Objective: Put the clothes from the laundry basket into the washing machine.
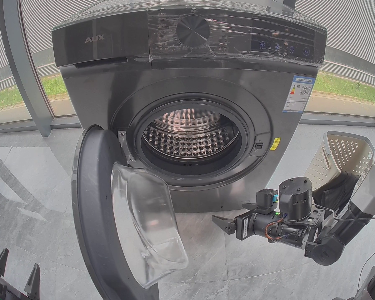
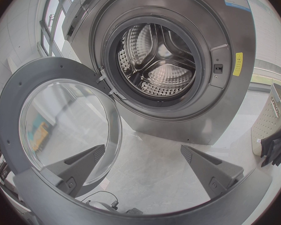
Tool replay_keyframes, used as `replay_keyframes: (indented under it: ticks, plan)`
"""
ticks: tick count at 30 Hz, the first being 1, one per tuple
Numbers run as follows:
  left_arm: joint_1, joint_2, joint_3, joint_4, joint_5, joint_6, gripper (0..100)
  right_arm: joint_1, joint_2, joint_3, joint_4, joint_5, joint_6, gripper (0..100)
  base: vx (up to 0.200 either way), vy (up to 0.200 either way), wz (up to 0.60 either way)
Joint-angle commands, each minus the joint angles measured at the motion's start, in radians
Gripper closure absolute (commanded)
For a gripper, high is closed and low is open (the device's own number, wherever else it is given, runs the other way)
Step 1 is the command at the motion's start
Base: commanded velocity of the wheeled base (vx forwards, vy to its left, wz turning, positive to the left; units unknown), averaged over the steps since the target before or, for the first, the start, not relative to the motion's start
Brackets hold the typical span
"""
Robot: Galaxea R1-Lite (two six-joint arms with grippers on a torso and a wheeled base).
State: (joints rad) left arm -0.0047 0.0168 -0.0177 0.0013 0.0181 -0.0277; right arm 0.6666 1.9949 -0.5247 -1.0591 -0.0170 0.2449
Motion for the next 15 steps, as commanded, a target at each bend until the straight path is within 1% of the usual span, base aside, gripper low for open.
replay_keyframes:
  ticks: [1, 2, 4, 10, 13, 14, 15]
  plan:
    - [0.000, -0.017, 0.016, 0.000, 0.000, 0.000, 0, 0.002, 0.007, -0.020, 0.001, 0.012, -0.003, 0, -0.200, 0.000, 0.00]
    - [0.000, -0.017, 0.016, 0.000, 0.000, 0.000, 0, 0.001, 0.021, -0.034, -0.001, 0.057, -0.003, 0, -0.200, 0.000, 0.00]
    - [0.000, -0.017, 0.016, 0.000, 0.000, 0.000, 0, 0.001, 0.039, -0.044, -0.001, 0.077, -0.004, 0, -0.200, 0.000, 0.00]
    - [0.000, -0.017, 0.016, 0.000, 0.000, -0.001, 0, 0.021, 0.108, -0.138, 0.010, 0.085, -0.007, 0, 0.000, 0.000, 0.00]
    - [0.000, -0.017, 0.016, 0.000, 0.000, -0.001, 0, 0.039, 0.127, -0.158, 0.015, 0.085, -0.009, 0, 0.000, 0.000, 0.00]
    - [0.000, -0.017, 0.016, 0.000, 0.000, 0.000, 0, 0.067, 0.165, -0.178, 0.005, 0.080, -0.009, 0, 0.000, 0.000, 0.00]
    - [0.000, -0.017, 0.016, 0.000, 0.000, 0.000, 0, 0.076, 0.180, -0.184, 0.001, 0.078, -0.009, 0, 0.000, 0.000, 0.00]
